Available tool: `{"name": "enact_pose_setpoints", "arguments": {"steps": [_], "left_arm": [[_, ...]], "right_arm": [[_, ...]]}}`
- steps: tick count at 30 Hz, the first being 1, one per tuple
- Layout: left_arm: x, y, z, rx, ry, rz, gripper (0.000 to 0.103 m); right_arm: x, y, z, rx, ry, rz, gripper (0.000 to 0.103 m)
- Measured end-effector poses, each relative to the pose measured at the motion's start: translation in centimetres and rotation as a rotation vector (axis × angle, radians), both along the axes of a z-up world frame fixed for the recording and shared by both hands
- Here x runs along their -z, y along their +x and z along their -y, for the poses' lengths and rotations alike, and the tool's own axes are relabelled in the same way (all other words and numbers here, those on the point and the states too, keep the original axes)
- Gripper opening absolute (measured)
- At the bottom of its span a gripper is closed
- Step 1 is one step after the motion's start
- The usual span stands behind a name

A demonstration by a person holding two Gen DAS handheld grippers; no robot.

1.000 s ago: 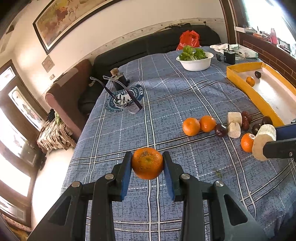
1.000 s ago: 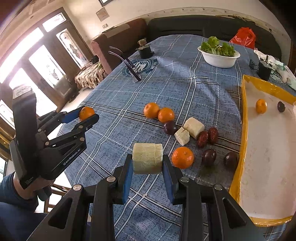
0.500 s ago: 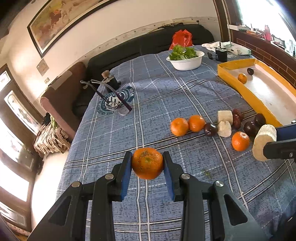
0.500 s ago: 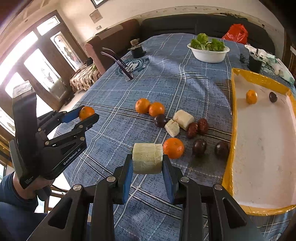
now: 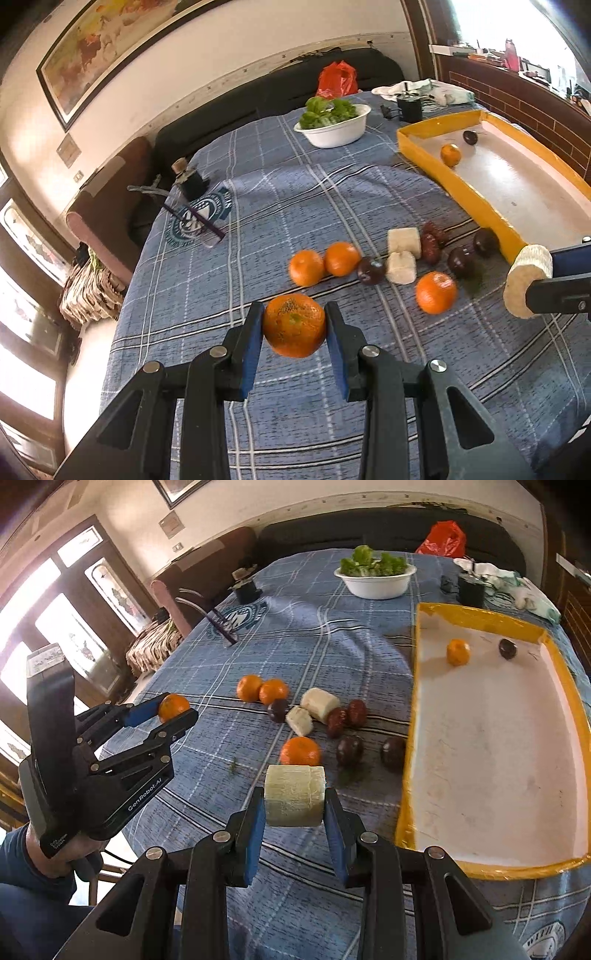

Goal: Organize fruits
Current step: 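Carry the tangerine in the left tool and white cube in the right tool into the tray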

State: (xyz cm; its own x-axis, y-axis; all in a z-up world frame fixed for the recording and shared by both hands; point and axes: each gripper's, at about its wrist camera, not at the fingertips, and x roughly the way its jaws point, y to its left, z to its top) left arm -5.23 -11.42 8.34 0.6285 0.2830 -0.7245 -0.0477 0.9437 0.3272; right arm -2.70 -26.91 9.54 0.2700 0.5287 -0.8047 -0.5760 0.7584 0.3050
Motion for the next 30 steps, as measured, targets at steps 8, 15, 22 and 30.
{"name": "enact_pose_setpoints", "arguments": {"steps": [8,15,22,30], "left_arm": [[-0.3,0.9,2.6,0.046,0.005,0.004,0.032],[-0.5,1.9,4.5,0.083,0.009,0.007,0.032],[-1.2,3.3,6.6,0.119,0.009,0.018,0.032],[-1.7,5.2,9.6,0.163,0.003,0.025,0.032]], "right_arm": [[-0.4,0.2,2.7,0.046,0.006,0.008,0.034],[-0.6,0.6,5.0,0.086,0.013,0.011,0.034],[-0.9,1.1,7.0,0.123,0.016,0.019,0.034],[-1.2,2.6,10.4,0.183,0.019,0.023,0.034]]}}
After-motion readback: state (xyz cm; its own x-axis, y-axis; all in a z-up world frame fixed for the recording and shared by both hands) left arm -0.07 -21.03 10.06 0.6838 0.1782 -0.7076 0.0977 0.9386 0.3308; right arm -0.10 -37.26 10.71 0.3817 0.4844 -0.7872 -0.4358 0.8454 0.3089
